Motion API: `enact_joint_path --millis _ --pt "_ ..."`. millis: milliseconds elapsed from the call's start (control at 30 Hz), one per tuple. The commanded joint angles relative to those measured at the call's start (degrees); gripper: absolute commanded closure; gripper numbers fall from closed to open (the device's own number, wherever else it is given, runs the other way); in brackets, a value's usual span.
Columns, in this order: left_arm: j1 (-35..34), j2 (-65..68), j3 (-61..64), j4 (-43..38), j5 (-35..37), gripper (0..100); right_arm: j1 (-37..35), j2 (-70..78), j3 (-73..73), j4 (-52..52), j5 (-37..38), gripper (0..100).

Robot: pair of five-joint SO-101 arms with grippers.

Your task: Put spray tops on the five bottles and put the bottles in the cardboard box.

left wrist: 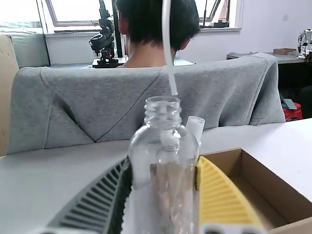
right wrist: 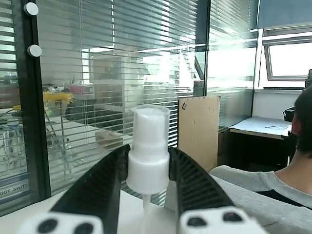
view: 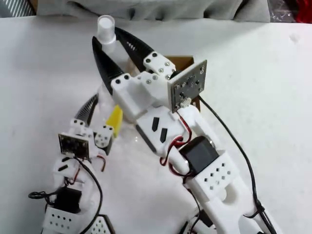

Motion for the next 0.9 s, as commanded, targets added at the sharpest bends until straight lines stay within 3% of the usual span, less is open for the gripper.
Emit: enact_joint_path --millis 0,733,867 --pt "-0.1 -1.1 -0.7 -1.6 0.6 98 -0.2 -1.4 -2.9 -1.0 -0.5 98.4" --pt "-0.1 -1.1 -0.7 -1.1 0.6 98 -0.3 1.1 -2.0 -1.0 -0.5 98.4" --pt "-1.6 -1.1 -3.3 7.0 0.3 98 -0.3 2.5 -2.3 -1.1 -0.5 98.4"
